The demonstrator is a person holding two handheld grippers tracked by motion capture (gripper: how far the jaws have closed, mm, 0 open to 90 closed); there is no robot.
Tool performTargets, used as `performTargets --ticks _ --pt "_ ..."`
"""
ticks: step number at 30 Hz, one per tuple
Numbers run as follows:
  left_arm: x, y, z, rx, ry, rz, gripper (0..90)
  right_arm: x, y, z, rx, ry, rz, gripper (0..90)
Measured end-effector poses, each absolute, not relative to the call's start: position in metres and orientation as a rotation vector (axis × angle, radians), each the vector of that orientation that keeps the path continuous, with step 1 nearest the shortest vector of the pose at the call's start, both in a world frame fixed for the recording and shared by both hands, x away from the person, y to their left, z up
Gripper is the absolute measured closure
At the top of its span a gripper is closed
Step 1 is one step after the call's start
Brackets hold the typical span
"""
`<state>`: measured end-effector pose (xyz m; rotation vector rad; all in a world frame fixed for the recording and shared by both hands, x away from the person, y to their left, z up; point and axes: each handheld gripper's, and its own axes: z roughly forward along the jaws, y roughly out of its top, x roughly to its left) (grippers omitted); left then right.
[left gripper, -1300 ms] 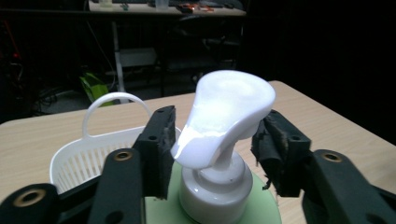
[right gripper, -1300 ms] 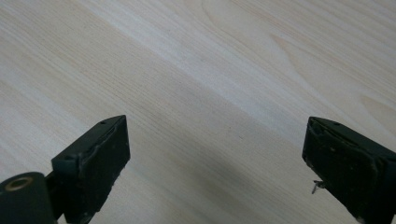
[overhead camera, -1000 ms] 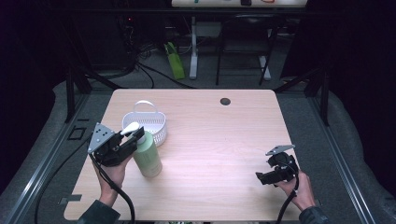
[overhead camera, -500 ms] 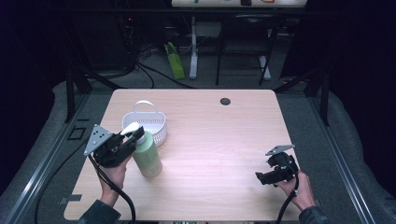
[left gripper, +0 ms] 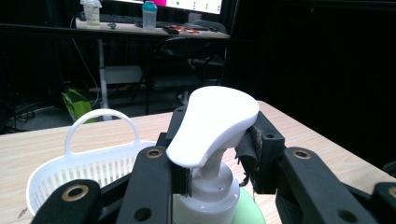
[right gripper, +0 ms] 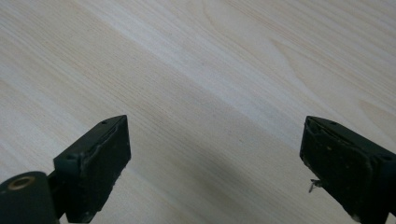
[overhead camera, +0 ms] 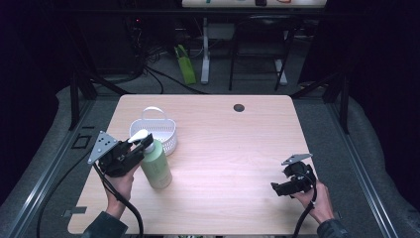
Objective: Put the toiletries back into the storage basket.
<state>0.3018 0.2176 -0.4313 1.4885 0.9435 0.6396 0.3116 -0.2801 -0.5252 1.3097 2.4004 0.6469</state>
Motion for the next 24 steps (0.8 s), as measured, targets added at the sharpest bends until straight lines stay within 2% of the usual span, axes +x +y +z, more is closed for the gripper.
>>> performTargets --ticks 24 --pt "0.305 0.218 -0.418 1.502 0.924 0.655 66.3 0.313 -0.28 -0.526 1.311 2.399 0.645 8.1"
